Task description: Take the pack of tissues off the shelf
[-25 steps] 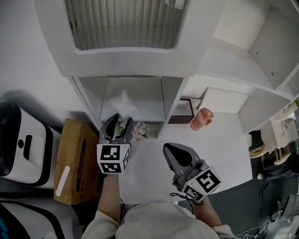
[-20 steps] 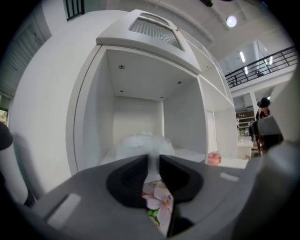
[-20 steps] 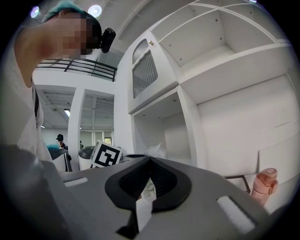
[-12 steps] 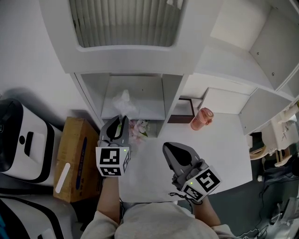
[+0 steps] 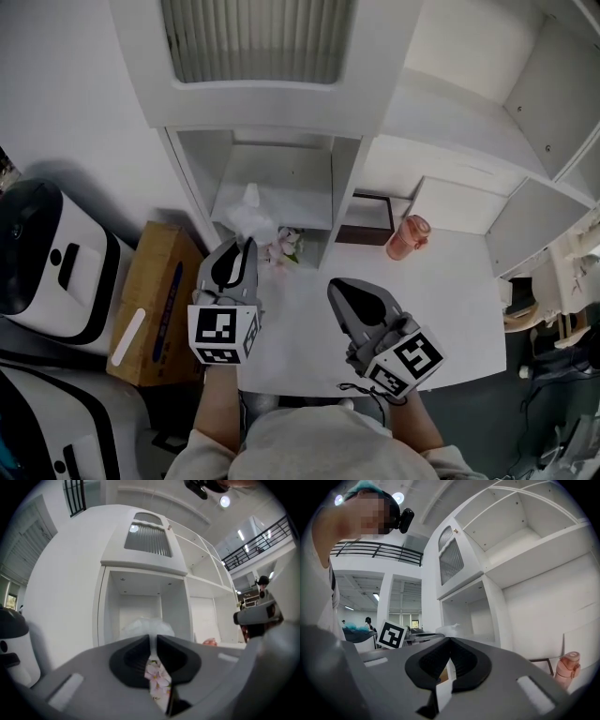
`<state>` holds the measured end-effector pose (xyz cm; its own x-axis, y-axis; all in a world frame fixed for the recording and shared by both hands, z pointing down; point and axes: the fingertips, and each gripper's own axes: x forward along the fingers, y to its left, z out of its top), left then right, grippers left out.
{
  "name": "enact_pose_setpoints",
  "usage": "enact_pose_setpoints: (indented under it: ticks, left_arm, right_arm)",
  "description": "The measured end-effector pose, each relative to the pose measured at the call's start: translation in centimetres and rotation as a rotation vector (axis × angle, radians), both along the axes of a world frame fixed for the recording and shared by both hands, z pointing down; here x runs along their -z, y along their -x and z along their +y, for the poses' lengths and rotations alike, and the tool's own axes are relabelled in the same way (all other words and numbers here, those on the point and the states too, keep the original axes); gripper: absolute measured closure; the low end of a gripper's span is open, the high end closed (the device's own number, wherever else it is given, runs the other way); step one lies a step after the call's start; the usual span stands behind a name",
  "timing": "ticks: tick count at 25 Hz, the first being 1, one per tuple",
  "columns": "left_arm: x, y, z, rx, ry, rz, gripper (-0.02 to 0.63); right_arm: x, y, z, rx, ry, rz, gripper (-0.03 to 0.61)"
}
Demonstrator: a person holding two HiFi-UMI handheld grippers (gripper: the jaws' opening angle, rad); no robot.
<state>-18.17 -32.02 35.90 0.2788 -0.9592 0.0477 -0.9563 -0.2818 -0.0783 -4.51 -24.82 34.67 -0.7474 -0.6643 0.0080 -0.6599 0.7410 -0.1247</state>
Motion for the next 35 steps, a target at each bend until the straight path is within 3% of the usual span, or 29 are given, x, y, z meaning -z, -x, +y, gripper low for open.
enact_pose_setpoints:
  ticks: [18,35]
  left_arm:
    - [3.3,-1.7,10.9,0.058,-0.057,0.006,0.575]
    - [3.5,-2.7,17.4,0.070,-0.066,0.027,0.576]
  right_arm:
    - [1.7,0.9,4.7,0.159,-0.035,-0.017,0.586]
    - [2.1,2.9,8.4,0.264,-0.054,-0.012,0.585]
